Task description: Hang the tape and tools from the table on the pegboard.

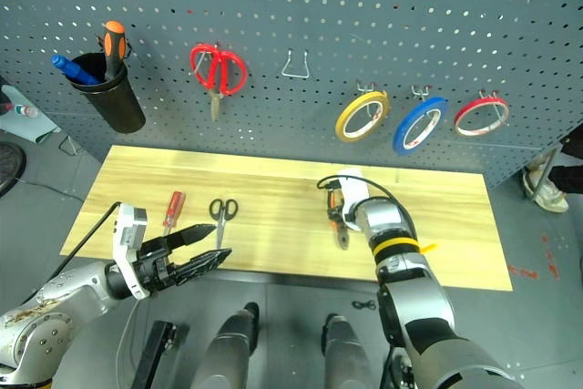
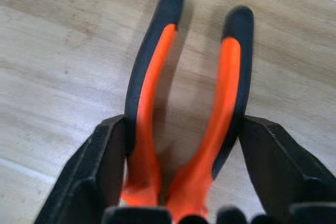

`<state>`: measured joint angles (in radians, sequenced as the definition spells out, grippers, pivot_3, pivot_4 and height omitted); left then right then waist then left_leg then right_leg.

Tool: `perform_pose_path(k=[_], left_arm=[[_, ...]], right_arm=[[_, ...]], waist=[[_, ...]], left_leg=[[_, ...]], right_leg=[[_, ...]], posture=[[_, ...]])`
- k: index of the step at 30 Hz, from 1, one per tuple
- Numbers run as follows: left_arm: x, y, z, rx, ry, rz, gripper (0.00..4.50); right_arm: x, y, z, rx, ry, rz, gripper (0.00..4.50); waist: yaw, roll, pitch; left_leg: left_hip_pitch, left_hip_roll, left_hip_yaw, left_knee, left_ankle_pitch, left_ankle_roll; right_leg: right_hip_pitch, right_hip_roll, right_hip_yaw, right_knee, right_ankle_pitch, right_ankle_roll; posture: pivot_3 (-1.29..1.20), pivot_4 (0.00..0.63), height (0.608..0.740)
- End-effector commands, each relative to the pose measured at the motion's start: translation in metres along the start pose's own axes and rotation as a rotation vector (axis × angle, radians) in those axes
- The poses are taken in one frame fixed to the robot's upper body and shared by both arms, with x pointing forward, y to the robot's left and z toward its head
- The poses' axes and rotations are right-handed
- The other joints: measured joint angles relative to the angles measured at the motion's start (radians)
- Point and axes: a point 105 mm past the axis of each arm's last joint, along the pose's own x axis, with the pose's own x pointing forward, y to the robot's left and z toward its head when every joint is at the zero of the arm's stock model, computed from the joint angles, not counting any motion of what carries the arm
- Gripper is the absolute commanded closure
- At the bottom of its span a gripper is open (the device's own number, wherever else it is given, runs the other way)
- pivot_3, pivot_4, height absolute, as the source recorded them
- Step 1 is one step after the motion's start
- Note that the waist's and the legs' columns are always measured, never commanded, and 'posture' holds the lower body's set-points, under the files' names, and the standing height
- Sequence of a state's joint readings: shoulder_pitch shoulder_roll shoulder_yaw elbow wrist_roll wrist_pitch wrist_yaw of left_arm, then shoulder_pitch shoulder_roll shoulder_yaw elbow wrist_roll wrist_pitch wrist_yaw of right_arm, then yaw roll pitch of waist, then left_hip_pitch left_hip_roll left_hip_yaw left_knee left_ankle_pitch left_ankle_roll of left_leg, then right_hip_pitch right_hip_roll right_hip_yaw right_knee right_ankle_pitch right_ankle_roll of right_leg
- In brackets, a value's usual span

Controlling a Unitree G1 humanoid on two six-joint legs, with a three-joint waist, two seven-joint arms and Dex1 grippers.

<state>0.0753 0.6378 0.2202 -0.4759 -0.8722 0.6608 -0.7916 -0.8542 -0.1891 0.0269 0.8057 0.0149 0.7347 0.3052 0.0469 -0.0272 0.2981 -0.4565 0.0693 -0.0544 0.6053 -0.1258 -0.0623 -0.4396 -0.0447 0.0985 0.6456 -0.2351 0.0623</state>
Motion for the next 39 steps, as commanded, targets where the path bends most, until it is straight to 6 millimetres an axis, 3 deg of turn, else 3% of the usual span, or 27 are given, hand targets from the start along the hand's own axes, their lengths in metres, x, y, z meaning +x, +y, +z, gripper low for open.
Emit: perform_pose_path(k=[1, 5, 8, 9, 10, 13, 15, 19, 22, 29, 39], left_arm=[[0.001, -0.006, 0.006, 0.009, -0.015, -0.037, 0.0], [0.0, -0.003, 0.016, -0.001, -0.066, -0.025, 0.0], [-0.002, -0.001, 0.035, -0.025, -0.146, -0.012, 0.0], [-0.002, -0.001, 0.039, -0.029, -0.162, -0.01, 0.0], [-0.001, -0.002, 0.051, -0.033, -0.215, -0.009, 0.0], [0.004, -0.007, 0.082, -0.056, -0.35, -0.027, 0.0], [0.007, -0.01, 0.095, -0.075, -0.403, -0.043, 0.0], [0.015, -0.01, 0.124, -0.08, -0.506, -0.066, 0.0], [0.016, -0.006, 0.137, -0.078, -0.545, -0.064, 0.0], [0.022, -0.002, 0.152, -0.05, -0.59, -0.075, 0.0], [0.02, -0.001, 0.152, -0.042, -0.587, -0.077, 0.0]], right_arm=[[-0.005, 0.003, 0.0, -0.019, -0.001, 0.037, 1.6], [-0.037, 0.031, 0.039, -0.186, -0.212, 0.191, 1.6], [-0.097, 0.064, 0.092, -0.309, -0.553, 0.332, 1.6], [-0.111, 0.069, 0.101, -0.335, -0.624, 0.347, 1.6], [-0.138, 0.079, 0.12, -0.374, -0.757, 0.381, 1.6], [-0.194, 0.096, 0.154, -0.467, -1.03, 0.404, 1.6], [-0.21, 0.1, 0.165, -0.517, -1.128, 0.387, 1.6], [-0.255, 0.111, 0.205, -0.571, -1.44, 0.301, 1.6], [-0.26, 0.108, 0.224, -0.55, -1.536, 0.22, 1.6], [-0.251, 0.096, 0.254, -0.567, -1.653, 0.022, 1.6], [-0.204, 0.073, 0.252, -0.55, -1.572, -0.107, 1.6]], waist=[[-0.001, 0.0, 0.0], [0.005, 0.0, 0.0], [0.001, 0.001, 0.001], [-0.001, 0.001, 0.001], [-0.002, 0.001, 0.001], [0.005, 0.001, 0.001], [0.009, 0.0, 0.0], [0.02, 0.0, 0.0], [0.021, 0.0, 0.0], [0.023, 0.0, 0.0], [0.023, 0.0, 0.0]], left_leg=[[0.0, 0.0, 0.0, 0.0, 0.0, 0.0], [-0.002, 0.0, 0.0, -0.001, 0.0, 0.0], [-0.004, 0.0, 0.0, -0.001, 0.0, 0.0], [-0.004, 0.0, 0.0, -0.001, 0.0, 0.0], [-0.004, 0.0, 0.0, -0.001, 0.0, 0.0], [-0.004, 0.001, -0.001, 0.0, 0.0, 0.0], [-0.004, 0.001, -0.002, 0.001, 0.0, 0.0], [-0.003, 0.0, -0.001, 0.001, 0.0, 0.0], [-0.003, 0.0, -0.001, 0.001, 0.0, -0.001], [-0.003, 0.0, -0.001, -0.001, 0.002, -0.003], [-0.003, 0.0, -0.002, -0.007, 0.003, -0.005]], right_leg=[[0.0, 0.0, 0.0, 0.0, 0.0, 0.0], [-0.001, 0.0, 0.0, 0.0, -0.001, 0.0], [-0.004, 0.0, 0.0, 0.0, -0.001, 0.0], [-0.005, 0.0, 0.0, 0.001, -0.001, 0.0], [-0.005, 0.0, 0.0, 0.001, -0.001, 0.0], [-0.004, 0.001, -0.001, 0.002, -0.001, 0.001], [-0.002, 0.0, -0.002, 0.001, -0.001, 0.001], [0.0, 0.0, -0.002, -0.002, 0.0, 0.002], [0.0, 0.0, -0.002, -0.001, 0.001, 0.0], [-0.001, 0.0, -0.002, -0.002, 0.005, -0.006], [-0.002, 0.0, -0.002, -0.004, 0.006, -0.008]], posture=[[0.29, 0.283, 0.74], [0.29, 0.278, 0.74], [0.28, 0.277, 0.74], [0.28, 0.277, 0.74], [0.27, 0.273, 0.74], [0.26, 0.269, 0.74], [0.26, 0.269, 0.74], [0.25, 0.263, 0.74], [0.25, 0.263, 0.74], [0.26, 0.26, 0.74], [0.29, 0.262, 0.74]])
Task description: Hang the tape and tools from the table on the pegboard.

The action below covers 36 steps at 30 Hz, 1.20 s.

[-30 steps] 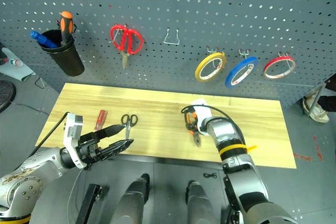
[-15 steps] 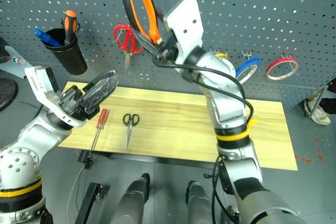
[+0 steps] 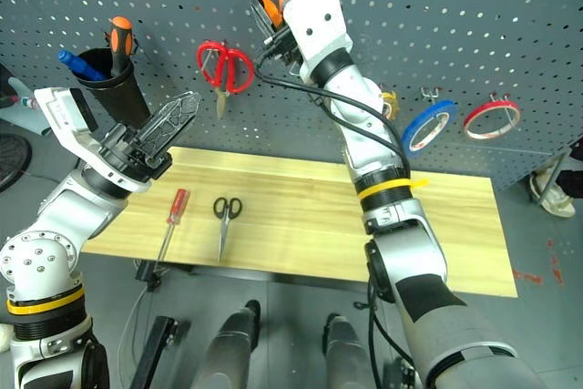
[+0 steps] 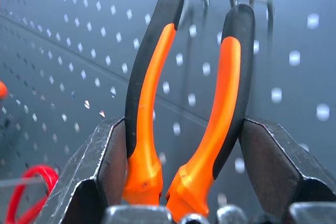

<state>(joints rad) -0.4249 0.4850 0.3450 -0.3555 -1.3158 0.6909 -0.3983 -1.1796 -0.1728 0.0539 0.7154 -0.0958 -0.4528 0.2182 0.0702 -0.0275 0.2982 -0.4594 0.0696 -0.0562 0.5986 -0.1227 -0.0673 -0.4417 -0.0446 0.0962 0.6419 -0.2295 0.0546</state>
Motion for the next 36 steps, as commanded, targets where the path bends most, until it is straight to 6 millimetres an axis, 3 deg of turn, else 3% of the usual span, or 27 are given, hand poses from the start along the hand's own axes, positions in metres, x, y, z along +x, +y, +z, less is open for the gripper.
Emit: perform_pose_path(k=[1, 5, 8, 10, 12, 16, 20, 23, 29, 33, 36], left_arm=[[-0.001, -0.005, 0.01, 0.038, -0.025, -0.018, 0.0], [-0.001, -0.001, 0.02, 0.042, -0.074, 0.0, 0.0], [0.0, -0.003, 0.018, 0.04, -0.066, -0.008, 0.0], [0.0, -0.003, 0.017, 0.04, -0.066, -0.008, 0.0], [0.0, -0.003, 0.016, 0.039, -0.062, -0.01, 0.0], [0.0, -0.003, 0.014, 0.035, -0.058, -0.013, 0.0], [-0.004, 0.007, 0.008, 0.054, -0.025, 0.028, 0.0], [-0.016, 0.02, -0.019, 0.122, 0.125, 0.094, 0.0], [-0.044, 0.055, -0.067, 0.271, 0.369, 0.275, 0.0], [-0.06, 0.095, -0.104, 0.372, 0.514, 0.549, 0.0], [-0.064, 0.106, -0.126, 0.398, 0.567, 0.641, 0.0]], right_arm=[[0.002, -0.016, 0.004, -0.014, -0.03, -0.072, 1.6], [-0.007, -0.019, -0.024, 0.035, 0.082, -0.112, 1.6], [-0.01, -0.02, -0.033, 0.051, 0.119, -0.118, 1.6], [-0.012, -0.022, -0.033, 0.049, 0.121, -0.117, 0.57], [-0.014, -0.022, -0.035, 0.048, 0.127, -0.114, 0.05], [-0.02, -0.021, -0.035, 0.049, 0.128, -0.098, 0.05], [-0.042, -0.017, -0.038, 0.067, 0.162, -0.027, 0.05], [-0.069, -0.01, -0.035, 0.142, 0.218, 0.084, 0.05], [-0.115, 0.0, -0.006, 0.274, 0.308, 0.322, 0.05], [-0.155, 0.037, 0.006, 0.482, 0.438, 0.619, 0.05], [-0.173, 0.048, 0.008, 0.563, 0.479, 0.724, 0.05]], waist=[[0.001, 0.0, 0.0], [0.003, 0.0, 0.0], [0.001, 0.0, 0.0], [0.001, 0.0, 0.0], [0.001, 0.0, 0.0], [0.003, 0.0, 0.0], [0.003, -0.001, 0.0], [0.0, -0.001, 0.0], [-0.005, 0.0, 0.0], [-0.015, -0.001, -0.001], [-0.023, -0.001, -0.001]], left_leg=[[0.0, 0.0, 0.0, 0.0, 0.0, 0.0], [0.0, 0.0, 0.0, 0.0, 0.0, 0.0], [0.0, 0.0, 0.0, 0.0, 0.001, -0.001], [0.0, 0.0, -0.001, 0.0, 0.001, -0.001], [0.001, 0.0, -0.001, 0.0, 0.002, -0.001], [0.001, 0.0, -0.001, 0.0, 0.006, -0.001], [0.001, 0.0, -0.001, 0.0, 0.007, 0.0], [0.001, 0.0, -0.001, -0.002, 0.007, 0.0], [0.001, 0.0, 0.0, -0.006, 0.007, -0.001], [0.003, 0.0, 0.0, -0.005, 0.007, 0.0], [0.002, 0.0, 0.001, -0.001, 0.007, 0.0]], right_leg=[[0.0, 0.0, 0.0, 0.0, 0.0, 0.0], [0.0, 0.0, 0.0, 0.0, 0.0, 0.0], [0.0, 0.0, 0.0, 0.0, 0.0, -0.001], [0.0, 0.0, 0.0, 0.001, 0.001, -0.001], [0.0, 0.0, -0.001, 0.002, 0.001, -0.001], [0.001, 0.0, -0.001, 0.001, 0.004, 0.0], [0.002, 0.0, -0.001, 0.0, 0.005, 0.001], [0.002, 0.0, -0.001, -0.001, 0.005, 0.001], [-0.001, 0.0, 0.0, -0.001, 0.004, 0.0], [0.001, 0.0, 0.0, -0.001, 0.001, 0.005], [0.002, 0.0, 0.0, -0.001, 0.0, 0.007]], posture=[[0.29, 0.262, 0.74], [0.29, 0.257, 0.74], [0.29, 0.257, 0.74], [0.29, 0.257, 0.74], [0.28, 0.251, 0.74], [0.27, 0.242, 0.74], [0.26, 0.235, 0.74], [0.24, 0.231, 0.74], [0.18, 0.24, 0.74], [0.13, 0.25, 0.74], [0.11, 0.258, 0.74]])
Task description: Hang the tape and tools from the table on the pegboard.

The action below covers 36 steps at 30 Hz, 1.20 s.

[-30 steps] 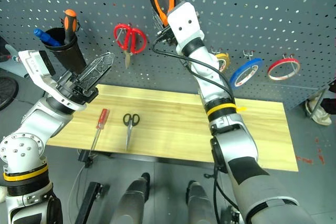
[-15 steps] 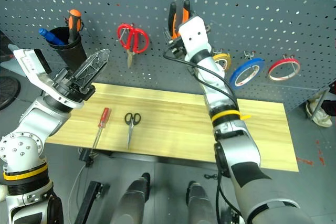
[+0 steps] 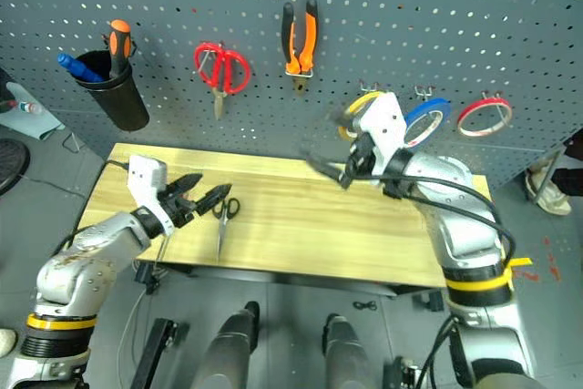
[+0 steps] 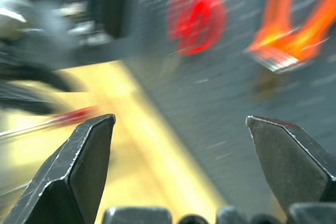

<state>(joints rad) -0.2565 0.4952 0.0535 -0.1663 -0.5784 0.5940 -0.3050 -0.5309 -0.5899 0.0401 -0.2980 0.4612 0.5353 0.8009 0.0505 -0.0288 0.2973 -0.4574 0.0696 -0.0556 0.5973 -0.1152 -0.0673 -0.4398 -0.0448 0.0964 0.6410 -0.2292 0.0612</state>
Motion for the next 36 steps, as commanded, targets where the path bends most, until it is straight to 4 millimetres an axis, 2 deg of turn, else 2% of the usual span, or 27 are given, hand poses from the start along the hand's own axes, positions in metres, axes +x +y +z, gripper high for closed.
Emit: perform_pose_path(k=[1, 5, 9, 15, 18, 23, 27, 33, 34, 36], left_arm=[[0.011, 0.002, -0.018, 0.064, 0.055, 0.127, 0.0], [0.01, 0.013, -0.05, 0.047, 0.152, 0.307, 0.0], [0.005, 0.02, -0.067, 0.023, 0.231, 0.396, 0.0], [0.007, 0.024, -0.082, 0.019, 0.298, 0.42, 0.0], [0.006, 0.025, -0.104, -0.015, 0.38, 0.443, 0.0], [0.001, 0.031, -0.117, -0.055, 0.43, 0.48, 0.0], [0.002, 0.033, -0.119, -0.072, 0.437, 0.466, 1.22], [0.008, 0.031, -0.111, -0.066, 0.409, 0.449, 4.26], [0.008, 0.03, -0.111, -0.067, 0.407, 0.447, 4.43], [0.008, 0.027, -0.11, -0.067, 0.403, 0.445, 4.43]], right_arm=[[-0.006, 0.023, -0.002, 0.069, 0.018, 0.159, 0.05], [-0.011, 0.026, -0.017, 0.082, 0.05, 0.233, 0.05], [-0.003, 0.018, -0.009, 0.055, 0.024, 0.228, 0.05], [0.001, 0.018, -0.006, 0.037, 0.016, 0.227, 0.05], [0.001, 0.021, -0.006, 0.036, 0.015, 0.229, 0.05], [0.0, 0.017, -0.007, 0.048, 0.019, 0.196, 0.05], [-0.001, 0.014, -0.006, 0.055, 0.017, 0.179, 0.0], [-0.001, 0.014, -0.006, 0.04, 0.021, 0.175, 0.0], [-0.001, 0.014, -0.006, 0.041, 0.02, 0.174, 0.0], [-0.001, 0.014, -0.006, 0.039, 0.019, 0.173, 0.0]], waist=[[-0.007, 0.0, 0.0], [-0.022, 0.0, 0.0], [-0.042, 0.0, 0.0], [-0.049, 0.0, 0.0], [-0.05, 0.0, 0.0], [-0.056, 0.0, 0.0], [-0.064, 0.0, 0.0], [-0.064, 0.0, 0.0], [-0.064, 0.0, 0.0], [-0.064, 0.0, 0.0]], left_leg=[[-0.001, 0.0, 0.0, 0.001, 0.0, 0.0], [-0.001, 0.0, 0.0, 0.004, 0.0, 0.0], [-0.001, 0.0, 0.0, 0.005, 0.0, 0.0], [-0.001, 0.0, -0.001, 0.008, 0.0, 0.0], [-0.001, -0.001, -0.001, 0.009, 0.0, 0.0], [-0.001, -0.001, -0.001, 0.009, 0.0, 0.0], [-0.001, -0.001, -0.001, 0.009, 0.0, 0.0], [-0.001, -0.001, -0.001, 0.009, 0.0, 0.0], [-0.001, -0.001, -0.001, 0.009, 0.0, 0.0], [-0.001, -0.001, -0.001, 0.009, 0.0, 0.0]], right_leg=[[0.0, 0.0, 0.0, 0.0, 0.0, 0.0], [0.0, 0.0, 0.001, 0.001, 0.001, 0.002], [0.0, 0.0, 0.001, 0.003, 0.001, 0.002], [0.0, 0.0, 0.001, 0.005, 0.001, 0.003], [0.0, 0.0, 0.001, 0.005, 0.001, 0.003], [0.0, 0.0, 0.001, 0.005, 0.001, 0.003], [0.001, 0.0, 0.001, 0.005, 0.001, 0.003], [0.001, 0.0, 0.001, 0.005, 0.001, 0.003], [0.001, 0.0, 0.001, 0.005, 0.001, 0.003], [0.001, 0.0, 0.001, 0.005, 0.001, 0.003]], posture=[[0.09, 0.261, 0.74], [0.07, 0.27, 0.74], [0.05, 0.277, 0.74], [0.04, 0.281, 0.74], [0.03, 0.283, 0.74], [0.03, 0.286, 0.74], [0.03, 0.286, 0.74], [0.03, 0.286, 0.74], [0.03, 0.28, 0.74], [0.03, 0.277, 0.74]])
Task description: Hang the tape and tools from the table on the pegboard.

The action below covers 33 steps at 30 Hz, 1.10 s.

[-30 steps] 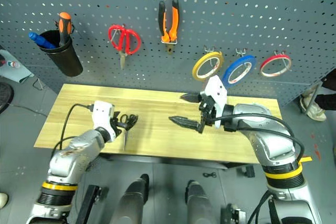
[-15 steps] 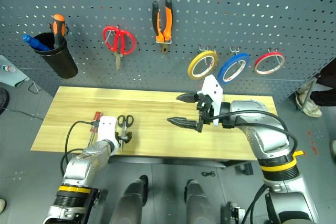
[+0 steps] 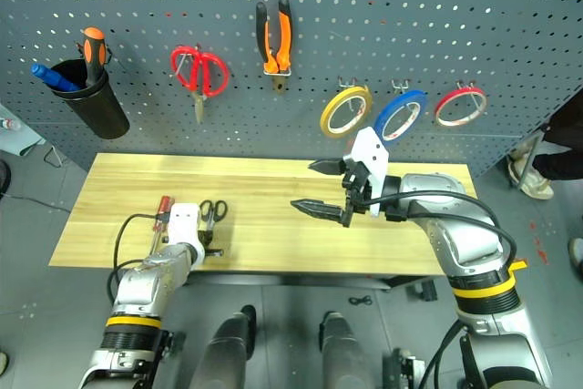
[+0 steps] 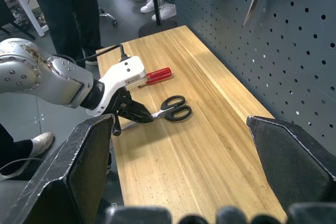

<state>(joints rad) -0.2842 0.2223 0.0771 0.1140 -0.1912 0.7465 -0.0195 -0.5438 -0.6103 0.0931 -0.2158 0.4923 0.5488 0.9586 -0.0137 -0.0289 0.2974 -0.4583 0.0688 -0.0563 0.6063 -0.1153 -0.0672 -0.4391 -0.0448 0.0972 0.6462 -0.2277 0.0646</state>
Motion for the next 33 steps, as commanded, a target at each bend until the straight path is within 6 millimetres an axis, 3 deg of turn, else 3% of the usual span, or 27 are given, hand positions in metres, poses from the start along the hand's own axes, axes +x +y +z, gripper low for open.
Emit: perform_pose_path(k=[1, 3, 5, 9, 14, 18, 20, 24, 33], left_arm=[[-0.004, -0.005, -0.005, -0.002, 0.01, -0.014, 4.43], [-0.008, -0.009, 0.003, 0.025, -0.045, -0.019, 4.43], [-0.017, -0.019, 0.025, 0.064, -0.169, -0.055, 4.43], [-0.062, -0.043, 0.064, 0.234, -0.467, -0.143, 4.43], [-0.097, -0.043, 0.081, 0.267, -0.662, -0.103, 4.43], [-0.125, -0.048, 0.118, 0.28, -0.885, -0.053, 4.43], [-0.131, -0.047, 0.137, 0.272, -0.955, -0.019, 4.43], [-0.135, -0.048, 0.157, 0.256, -1.015, 0.004, 4.43], [-0.13, -0.042, 0.17, 0.234, -1.015, 0.056, 4.43]], right_arm=[[-0.004, 0.001, 0.012, -0.051, -0.033, -0.009, 0.0], [-0.005, 0.001, 0.012, -0.059, -0.036, -0.012, 0.0], [-0.007, 0.003, 0.015, -0.084, -0.049, -0.016, 0.0], [-0.017, 0.012, 0.047, -0.21, -0.178, -0.055, 0.0], [-0.022, 0.017, 0.077, -0.266, -0.281, -0.09, 0.0], [-0.022, 0.011, 0.106, -0.277, -0.375, -0.126, 0.0], [-0.019, 0.008, 0.118, -0.285, -0.409, -0.135, 0.0], [-0.015, 0.003, 0.131, -0.3, -0.446, -0.154, 0.0], [-0.014, -0.004, 0.128, -0.317, -0.419, -0.181, 0.0]], waist=[[0.0, 0.0, 0.0], [0.0, 0.0, 0.0], [0.0, 0.0, 0.0], [0.001, 0.0, 0.0], [-0.002, 0.0, 0.0], [0.0, 0.0, 0.0], [0.004, 0.0, 0.0], [0.005, -0.001, -0.001], [0.005, -0.001, -0.002]], left_leg=[[0.0, 0.0, 0.0, 0.0, 0.0, 0.0], [0.0, 0.0, 0.0, 0.0, 0.0, 0.0], [0.0, 0.0, 0.0, 0.0, 0.0, 0.0], [-0.001, 0.0, 0.0, 0.0, 0.0, 0.0], [-0.001, 0.0, 0.001, -0.001, 0.0, 0.0], [-0.001, 0.0, 0.001, 0.0, 0.0, 0.0], [-0.002, 0.0, 0.001, 0.0, 0.001, 0.001], [-0.002, 0.0, 0.001, 0.001, 0.001, 0.002], [-0.002, 0.0, 0.001, 0.0, 0.001, 0.002]], right_leg=[[0.0, 0.0, 0.0, 0.0, 0.0, 0.0], [0.0, 0.0, 0.0, 0.0, 0.0, 0.0], [0.0, 0.0, 0.0, 0.0, 0.0, 0.0], [-0.001, 0.0, 0.0, -0.001, 0.0, 0.0], [-0.001, 0.0, 0.001, -0.002, 0.0, 0.0], [-0.001, 0.0, 0.001, -0.002, 0.002, 0.0], [-0.001, 0.0, 0.001, -0.003, 0.003, 0.0], [0.001, -0.001, 0.0, -0.005, 0.004, 0.001], [0.001, -0.001, 0.0, -0.004, 0.005, -0.002]], posture=[[0.03, 0.277, 0.74], [0.04, 0.274, 0.74], [0.04, 0.267, 0.74], [0.05, 0.26, 0.74], [0.05, 0.254, 0.74], [0.06, 0.249, 0.74], [0.06, 0.242, 0.74], [0.07, 0.234, 0.74], [0.07, 0.222, 0.74]])
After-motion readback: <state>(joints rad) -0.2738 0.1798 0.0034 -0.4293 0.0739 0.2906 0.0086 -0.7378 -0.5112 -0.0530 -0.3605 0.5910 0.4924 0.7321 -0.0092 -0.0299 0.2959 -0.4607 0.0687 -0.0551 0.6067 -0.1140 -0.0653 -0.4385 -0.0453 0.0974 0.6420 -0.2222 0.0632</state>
